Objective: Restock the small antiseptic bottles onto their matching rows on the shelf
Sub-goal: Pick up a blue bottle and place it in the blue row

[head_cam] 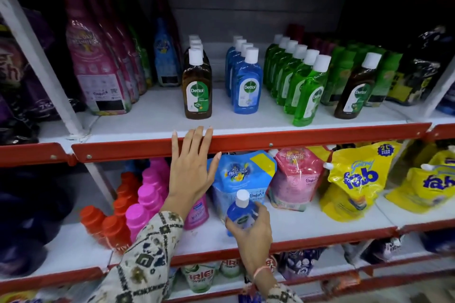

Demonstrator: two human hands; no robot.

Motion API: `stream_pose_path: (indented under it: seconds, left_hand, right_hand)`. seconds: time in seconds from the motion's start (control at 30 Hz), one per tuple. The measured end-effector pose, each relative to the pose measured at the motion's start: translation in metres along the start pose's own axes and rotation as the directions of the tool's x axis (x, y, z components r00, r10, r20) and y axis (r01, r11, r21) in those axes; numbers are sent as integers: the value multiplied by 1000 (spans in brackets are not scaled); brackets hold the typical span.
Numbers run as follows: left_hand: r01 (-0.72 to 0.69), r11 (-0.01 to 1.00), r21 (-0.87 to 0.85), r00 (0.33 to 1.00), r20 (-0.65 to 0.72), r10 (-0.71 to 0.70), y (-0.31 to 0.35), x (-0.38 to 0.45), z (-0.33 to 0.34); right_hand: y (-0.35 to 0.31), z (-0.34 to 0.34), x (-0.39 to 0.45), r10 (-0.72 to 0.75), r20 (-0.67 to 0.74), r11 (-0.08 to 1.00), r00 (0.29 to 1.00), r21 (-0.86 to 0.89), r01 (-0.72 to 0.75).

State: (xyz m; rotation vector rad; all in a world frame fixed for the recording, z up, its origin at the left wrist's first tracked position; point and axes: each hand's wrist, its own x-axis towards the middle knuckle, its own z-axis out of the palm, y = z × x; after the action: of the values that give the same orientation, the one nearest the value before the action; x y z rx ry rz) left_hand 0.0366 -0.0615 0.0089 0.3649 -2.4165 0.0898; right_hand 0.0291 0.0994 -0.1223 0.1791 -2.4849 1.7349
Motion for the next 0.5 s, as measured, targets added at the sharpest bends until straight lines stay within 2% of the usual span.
stream_pose_path:
  seconds: [0.23,0.37,0.5]
  left_hand:
    - [16,1000,-18,1000,-3,-16,2,1,1]
    - [10,1000,-4,1000,-27,-10,9,5,2]
    - [-14,999,29,999,-39,15,21,22,3]
  right_hand:
    - [-80,-63,34,-213,-94,963,972,147,225]
    - [-140,-96,61,-353,-212,909,911,152,388]
    - [-190,-108,94,-430,-249,862,868,172,476]
